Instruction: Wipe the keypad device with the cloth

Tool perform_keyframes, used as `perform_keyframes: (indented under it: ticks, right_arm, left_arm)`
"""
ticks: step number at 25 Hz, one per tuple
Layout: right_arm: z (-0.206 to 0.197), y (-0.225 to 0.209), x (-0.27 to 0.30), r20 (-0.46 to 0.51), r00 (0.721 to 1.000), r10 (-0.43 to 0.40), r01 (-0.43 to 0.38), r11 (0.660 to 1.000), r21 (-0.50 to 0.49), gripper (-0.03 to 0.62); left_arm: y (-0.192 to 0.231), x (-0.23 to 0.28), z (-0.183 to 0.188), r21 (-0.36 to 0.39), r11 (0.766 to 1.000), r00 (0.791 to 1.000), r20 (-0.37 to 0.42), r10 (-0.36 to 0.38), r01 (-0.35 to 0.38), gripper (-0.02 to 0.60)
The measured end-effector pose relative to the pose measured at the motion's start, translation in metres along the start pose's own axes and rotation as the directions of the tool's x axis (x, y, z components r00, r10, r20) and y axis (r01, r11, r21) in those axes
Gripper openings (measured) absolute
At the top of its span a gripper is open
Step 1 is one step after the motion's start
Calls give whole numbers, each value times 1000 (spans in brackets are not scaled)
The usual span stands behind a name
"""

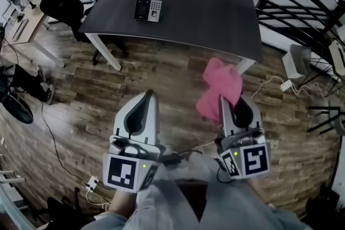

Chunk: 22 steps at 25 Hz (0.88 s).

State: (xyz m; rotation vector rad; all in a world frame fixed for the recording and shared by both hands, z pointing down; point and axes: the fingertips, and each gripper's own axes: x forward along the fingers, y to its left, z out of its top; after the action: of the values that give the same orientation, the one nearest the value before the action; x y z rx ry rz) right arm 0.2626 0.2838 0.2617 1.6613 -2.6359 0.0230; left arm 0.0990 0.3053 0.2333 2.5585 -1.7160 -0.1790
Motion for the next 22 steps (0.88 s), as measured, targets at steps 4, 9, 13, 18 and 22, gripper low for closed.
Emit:
perform_keyframes:
  ticks: [4, 9, 13, 18, 22]
  right_arm:
    - [2, 7, -1, 5, 1000, -27, 27, 1000, -4, 72]
    - [0, 23, -3, 7, 999, -51, 51, 999, -6, 72]
    - [-9, 31, -3, -3, 996, -88, 88, 996, 5, 72]
    - [-9, 42, -1, 3, 995, -101, 101, 995, 6, 72]
    - [-6, 52, 2, 11, 995, -104, 104, 995, -2, 72]
  left_arm:
    - [7, -6, 1, 29, 999, 1000, 6, -21, 21, 3]
    - [11, -13, 1, 56, 996, 998, 6, -65, 65, 3]
    - [21, -19, -5, 72, 994, 996, -12, -85, 85, 3]
    - [33, -28, -4, 70, 993, 996, -10, -93, 94, 3]
    - [45, -36, -3, 83, 992, 996, -10, -90, 91, 3]
